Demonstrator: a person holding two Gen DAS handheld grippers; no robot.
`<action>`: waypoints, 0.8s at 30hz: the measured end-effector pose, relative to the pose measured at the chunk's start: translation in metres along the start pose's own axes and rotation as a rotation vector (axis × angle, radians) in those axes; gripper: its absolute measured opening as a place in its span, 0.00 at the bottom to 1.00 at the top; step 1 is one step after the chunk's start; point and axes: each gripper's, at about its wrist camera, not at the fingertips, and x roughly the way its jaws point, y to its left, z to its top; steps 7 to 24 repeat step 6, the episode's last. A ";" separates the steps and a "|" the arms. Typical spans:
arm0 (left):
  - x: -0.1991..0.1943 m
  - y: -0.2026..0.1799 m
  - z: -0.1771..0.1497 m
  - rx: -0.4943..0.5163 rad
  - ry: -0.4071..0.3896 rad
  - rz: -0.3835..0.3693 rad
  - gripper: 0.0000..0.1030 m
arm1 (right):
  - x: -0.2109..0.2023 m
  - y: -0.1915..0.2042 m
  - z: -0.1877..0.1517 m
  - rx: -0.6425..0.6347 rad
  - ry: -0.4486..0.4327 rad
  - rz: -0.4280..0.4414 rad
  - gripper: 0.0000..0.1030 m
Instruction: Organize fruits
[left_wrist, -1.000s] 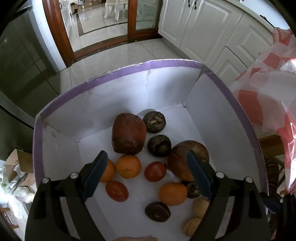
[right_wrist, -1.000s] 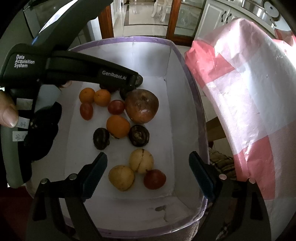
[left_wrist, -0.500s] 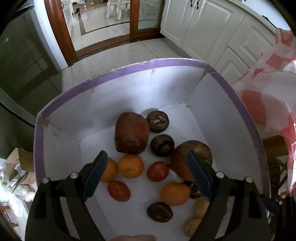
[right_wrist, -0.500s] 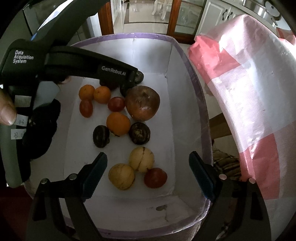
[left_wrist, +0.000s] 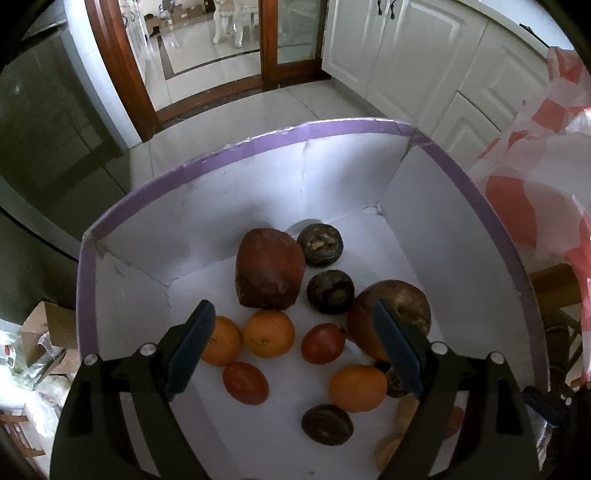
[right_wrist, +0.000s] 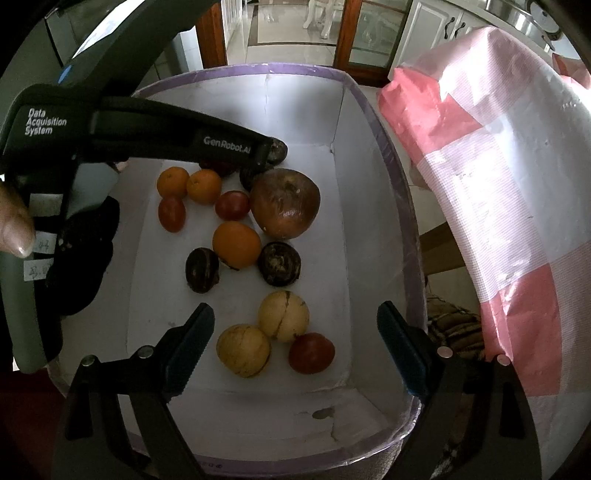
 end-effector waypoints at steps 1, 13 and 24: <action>0.000 0.001 0.000 -0.006 0.005 -0.004 0.84 | 0.000 0.001 -0.001 -0.001 -0.002 0.000 0.84; -0.003 0.002 0.002 -0.010 0.009 -0.014 0.84 | -0.003 0.001 -0.003 -0.004 -0.012 0.003 0.84; -0.003 0.002 0.002 -0.010 0.009 -0.014 0.84 | -0.003 0.001 -0.003 -0.004 -0.012 0.003 0.84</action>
